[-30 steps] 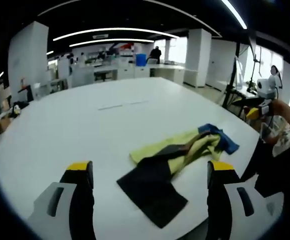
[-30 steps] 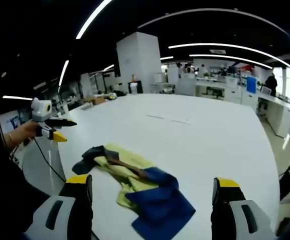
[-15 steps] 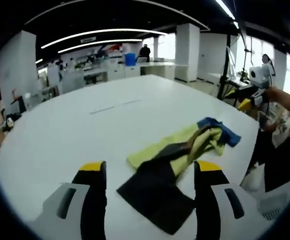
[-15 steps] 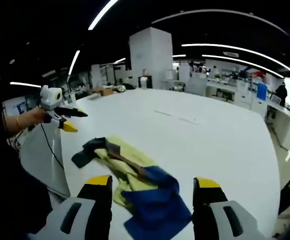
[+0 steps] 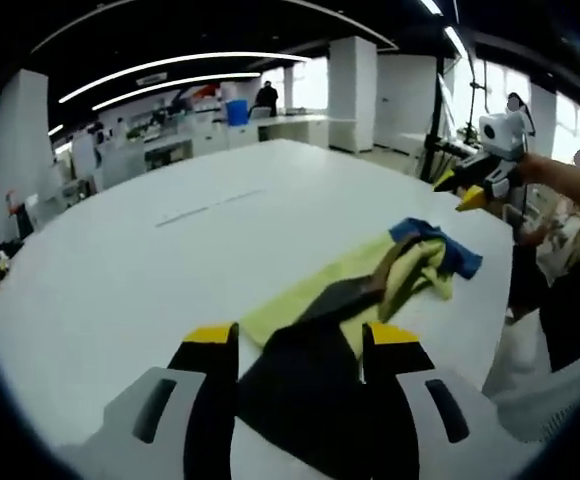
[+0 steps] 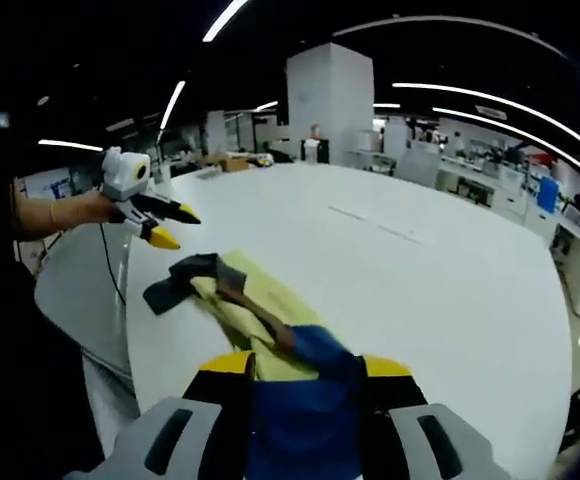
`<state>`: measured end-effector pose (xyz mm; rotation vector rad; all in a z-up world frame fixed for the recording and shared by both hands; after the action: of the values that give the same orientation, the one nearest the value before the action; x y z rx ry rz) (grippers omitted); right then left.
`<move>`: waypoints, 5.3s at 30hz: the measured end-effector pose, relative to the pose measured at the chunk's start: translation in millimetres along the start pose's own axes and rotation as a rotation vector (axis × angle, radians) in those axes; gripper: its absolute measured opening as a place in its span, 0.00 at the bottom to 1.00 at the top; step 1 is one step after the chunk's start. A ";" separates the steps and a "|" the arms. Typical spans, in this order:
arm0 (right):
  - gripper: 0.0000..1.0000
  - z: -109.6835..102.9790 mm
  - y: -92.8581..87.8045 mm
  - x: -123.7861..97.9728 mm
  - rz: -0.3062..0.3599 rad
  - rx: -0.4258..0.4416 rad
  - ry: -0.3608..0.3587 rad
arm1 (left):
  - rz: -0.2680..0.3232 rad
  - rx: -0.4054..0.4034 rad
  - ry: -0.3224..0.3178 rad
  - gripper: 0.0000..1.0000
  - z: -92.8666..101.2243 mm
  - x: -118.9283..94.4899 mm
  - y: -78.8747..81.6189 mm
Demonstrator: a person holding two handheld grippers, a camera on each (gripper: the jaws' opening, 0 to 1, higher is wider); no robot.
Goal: Fold the garment on the visible template until the final outline fits inside the template.
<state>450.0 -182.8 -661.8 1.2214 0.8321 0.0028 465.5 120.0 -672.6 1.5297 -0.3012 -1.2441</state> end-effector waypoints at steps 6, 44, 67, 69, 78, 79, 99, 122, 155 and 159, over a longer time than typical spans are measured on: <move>0.27 3.0 -2.9 13.6 -0.007 -0.038 0.017 | -0.020 0.001 -0.016 0.40 -7.2 8.7 -3.6; 0.06 -4.3 -31.0 68.3 -0.108 -0.294 0.085 | -0.191 0.142 -0.126 0.06 -16.5 70.7 -18.7; 0.00 4.0 24.8 39.8 0.064 -0.150 -0.001 | 0.049 0.035 -0.003 0.00 -20.8 38.6 32.6; 0.00 5.9 34.4 36.5 0.091 -0.148 -0.015 | 0.091 0.012 0.011 0.00 -23.6 32.0 40.9; 0.00 18.5 73.6 30.0 0.180 -0.112 -0.086 | 0.290 -0.034 0.049 0.00 -31.9 11.0 86.2; 0.00 19.6 76.1 30.1 0.184 -0.113 -0.091 | 0.295 -0.032 0.052 0.00 -32.1 10.9 89.2; 0.00 72.5 145.1 69.9 0.257 -0.074 -0.301 | 0.465 -0.001 0.171 0.00 -92.9 38.0 164.0; 0.00 135.5 138.2 184.4 0.143 -0.015 -0.517 | 0.360 0.004 0.312 0.00 -190.1 107.5 148.9; 0.51 130.3 87.9 232.0 -0.119 0.204 -0.340 | 0.124 -0.037 0.229 0.40 -207.3 127.2 89.2; 0.66 122.8 89.5 217.6 -0.134 0.196 -0.305 | 0.097 -0.020 0.194 0.51 -195.5 121.9 87.9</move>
<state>711.6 -157.5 -698.3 1.3066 0.6555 -0.3727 711.0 108.2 -691.9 1.5860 -0.2320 -1.0122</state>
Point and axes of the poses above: the point that each gripper's makers call its tool centre point, and the gripper's own axes: x roughly forward along the fingers, z roughly to its right, y roughly out of its top, the point moved 3 cm from there along -x, roughly backward along the fingers, and after that the axes turned 15 degrees about -y, right-handed, at the moved point
